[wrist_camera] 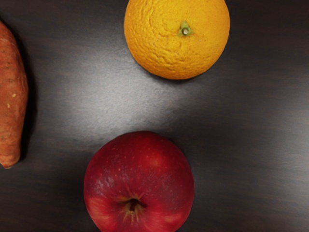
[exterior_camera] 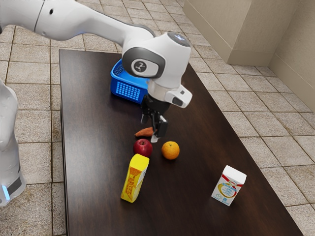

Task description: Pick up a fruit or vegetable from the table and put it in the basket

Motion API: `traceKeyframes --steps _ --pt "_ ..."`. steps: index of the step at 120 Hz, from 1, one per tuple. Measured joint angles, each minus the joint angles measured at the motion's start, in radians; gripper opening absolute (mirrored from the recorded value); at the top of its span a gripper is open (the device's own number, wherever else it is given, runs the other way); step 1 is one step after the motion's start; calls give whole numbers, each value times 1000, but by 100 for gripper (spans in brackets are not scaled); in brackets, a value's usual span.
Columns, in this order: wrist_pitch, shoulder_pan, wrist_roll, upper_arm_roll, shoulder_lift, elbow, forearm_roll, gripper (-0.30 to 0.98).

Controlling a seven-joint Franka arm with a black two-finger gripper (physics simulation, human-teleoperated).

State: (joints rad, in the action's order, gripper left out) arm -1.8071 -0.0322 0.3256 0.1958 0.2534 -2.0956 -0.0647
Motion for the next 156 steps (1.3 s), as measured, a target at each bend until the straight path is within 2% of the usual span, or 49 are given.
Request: traceKeyframes --steps 45,151,156 --pt "-91 0 32 1 -5 -101 3 69" --pt "-211 0 64 1 -92 -176 3 69" --pt "-214 0 65 1 -93 -176 4 64"
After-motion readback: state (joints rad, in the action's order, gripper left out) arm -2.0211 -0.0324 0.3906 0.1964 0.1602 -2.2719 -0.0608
